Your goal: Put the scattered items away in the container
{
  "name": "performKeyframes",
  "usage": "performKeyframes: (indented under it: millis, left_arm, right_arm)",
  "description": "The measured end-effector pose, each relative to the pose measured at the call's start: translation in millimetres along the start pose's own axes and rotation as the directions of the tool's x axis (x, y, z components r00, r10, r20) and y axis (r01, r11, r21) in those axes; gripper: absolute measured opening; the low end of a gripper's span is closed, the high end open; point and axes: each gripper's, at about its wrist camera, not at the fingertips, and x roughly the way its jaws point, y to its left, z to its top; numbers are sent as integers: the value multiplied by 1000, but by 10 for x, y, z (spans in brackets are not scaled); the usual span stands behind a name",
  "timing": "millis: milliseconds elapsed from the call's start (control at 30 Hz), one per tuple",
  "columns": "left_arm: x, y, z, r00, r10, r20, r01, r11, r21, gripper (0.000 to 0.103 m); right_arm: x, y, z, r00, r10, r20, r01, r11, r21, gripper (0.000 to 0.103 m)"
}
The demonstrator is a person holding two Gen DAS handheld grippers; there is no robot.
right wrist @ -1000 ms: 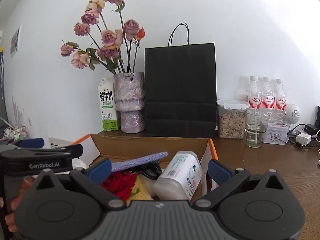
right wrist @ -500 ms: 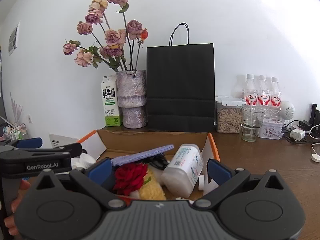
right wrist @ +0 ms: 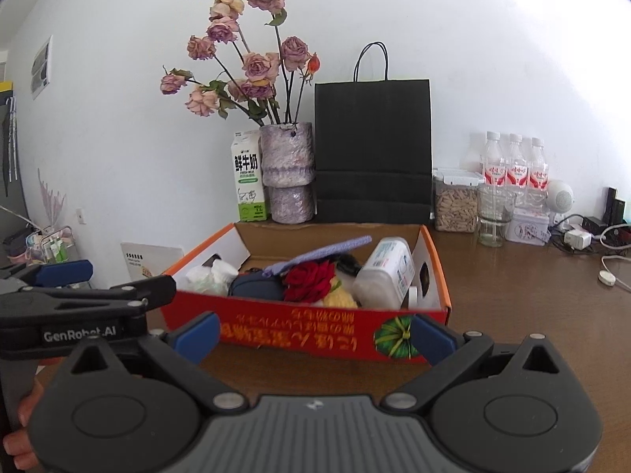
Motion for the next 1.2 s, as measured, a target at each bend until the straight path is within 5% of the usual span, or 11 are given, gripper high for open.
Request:
performKeyframes:
  millis: [300, 700, 1200]
  left_arm:
    - [-420, 31, -292, 997, -5, -76, 2, 999, -40, 103]
    - [-955, 24, -462, 998, -2, -66, -2, 998, -63, 103]
    - [-980, -27, -490, 997, 9, -81, -13, 998, -57, 103]
  right_arm:
    - [-411, 54, -265, 999, -8, -34, 9, 1000, 19, 103]
    - [-949, 205, -396, 1000, -9, -1, 9, 999, 34, 103]
    - [-1025, 216, -448, 1000, -17, -2, 17, 999, 37, 103]
